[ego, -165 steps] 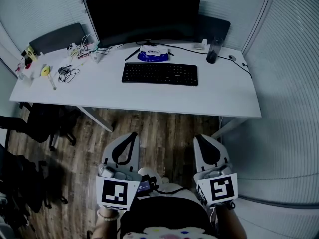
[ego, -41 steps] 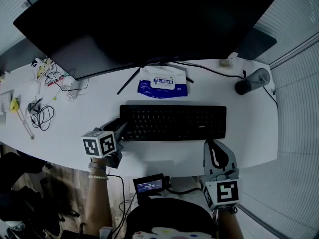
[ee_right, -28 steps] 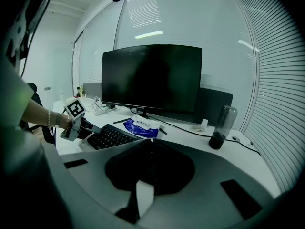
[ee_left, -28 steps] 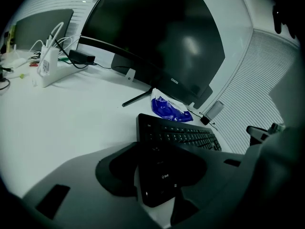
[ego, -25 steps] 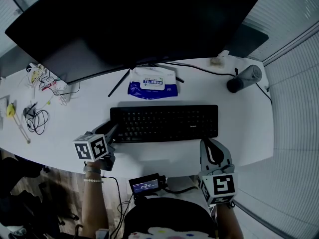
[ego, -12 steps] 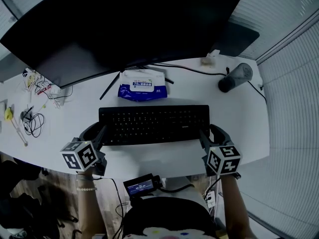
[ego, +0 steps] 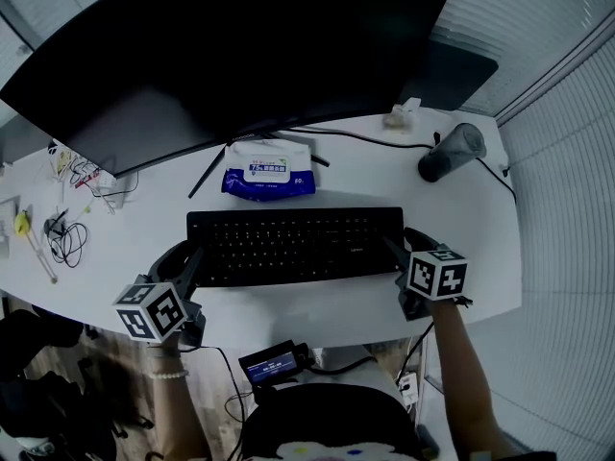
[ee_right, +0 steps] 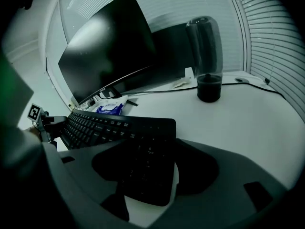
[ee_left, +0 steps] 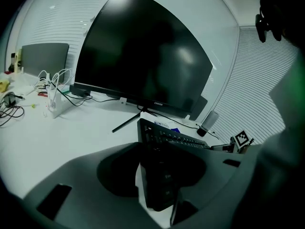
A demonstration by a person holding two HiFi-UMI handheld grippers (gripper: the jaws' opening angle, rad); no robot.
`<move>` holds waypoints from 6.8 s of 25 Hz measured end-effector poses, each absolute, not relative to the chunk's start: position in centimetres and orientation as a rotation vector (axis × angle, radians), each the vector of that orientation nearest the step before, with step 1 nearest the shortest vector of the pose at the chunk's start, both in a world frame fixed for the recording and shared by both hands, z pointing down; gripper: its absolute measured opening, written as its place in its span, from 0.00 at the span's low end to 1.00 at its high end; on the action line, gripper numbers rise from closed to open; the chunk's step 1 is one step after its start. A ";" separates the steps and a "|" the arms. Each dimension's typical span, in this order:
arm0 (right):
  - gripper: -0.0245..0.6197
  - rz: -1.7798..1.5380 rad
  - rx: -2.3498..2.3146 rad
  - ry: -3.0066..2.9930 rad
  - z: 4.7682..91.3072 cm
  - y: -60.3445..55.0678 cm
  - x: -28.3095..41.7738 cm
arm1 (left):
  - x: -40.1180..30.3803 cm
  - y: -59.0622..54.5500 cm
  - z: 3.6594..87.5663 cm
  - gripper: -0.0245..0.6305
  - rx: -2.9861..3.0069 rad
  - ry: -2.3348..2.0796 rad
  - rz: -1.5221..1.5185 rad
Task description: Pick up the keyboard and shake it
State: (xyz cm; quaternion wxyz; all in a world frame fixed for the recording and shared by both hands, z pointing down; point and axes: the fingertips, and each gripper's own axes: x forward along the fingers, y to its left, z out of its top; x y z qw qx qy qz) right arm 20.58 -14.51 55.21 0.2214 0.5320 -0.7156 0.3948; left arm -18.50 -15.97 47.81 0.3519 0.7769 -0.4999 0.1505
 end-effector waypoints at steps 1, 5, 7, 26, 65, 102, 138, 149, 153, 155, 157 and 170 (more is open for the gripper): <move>0.45 1.101 1.465 -1.973 55.4 -14.5 20.7 | -18.4 -16.0 47.8 0.30 2.009 -1.295 0.389; 0.45 1.168 1.444 -1.998 55.5 -14.5 21.0 | -18.2 -16.1 47.6 0.30 2.001 -1.308 0.388; 0.45 1.193 1.424 -2.010 55.4 -14.5 21.0 | -18.2 -16.1 47.4 0.30 2.001 -1.312 0.391; 0.46 1.330 1.406 -2.012 56.1 -14.8 21.3 | -18.3 -16.0 48.9 0.29 1.988 -1.356 0.465; 0.46 0.035 1.911 -2.642 23.5 -14.0 22.0 | -18.2 -14.3 22.3 0.27 2.660 -1.729 -0.293; 0.46 0.215 1.882 -2.525 27.4 -11.9 21.8 | -18.4 -12.9 26.9 0.27 2.511 -1.673 -0.172; 0.46 0.951 1.591 -2.071 53.3 -12.1 20.5 | -19.6 -13.4 52.2 0.27 2.020 -1.450 0.316; 0.46 1.044 1.550 -1.993 55.7 -12.4 20.7 | -19.4 -13.9 55.1 0.27 1.933 -1.418 0.390; 0.46 1.059 1.556 -1.974 55.9 -12.5 20.6 | -19.4 -14.0 55.3 0.27 1.927 -1.429 0.402; 0.46 1.063 1.559 -1.965 56.0 -12.4 20.7 | -19.4 -14.1 55.4 0.27 1.922 -1.419 0.420; 0.46 1.063 1.564 -1.962 56.1 -12.4 20.7 | -19.3 -14.1 55.6 0.28 1.914 -1.408 0.433; 0.46 0.892 1.634 -1.890 55.4 -12.3 20.8 | -19.7 -14.0 54.0 0.25 1.908 -1.612 0.500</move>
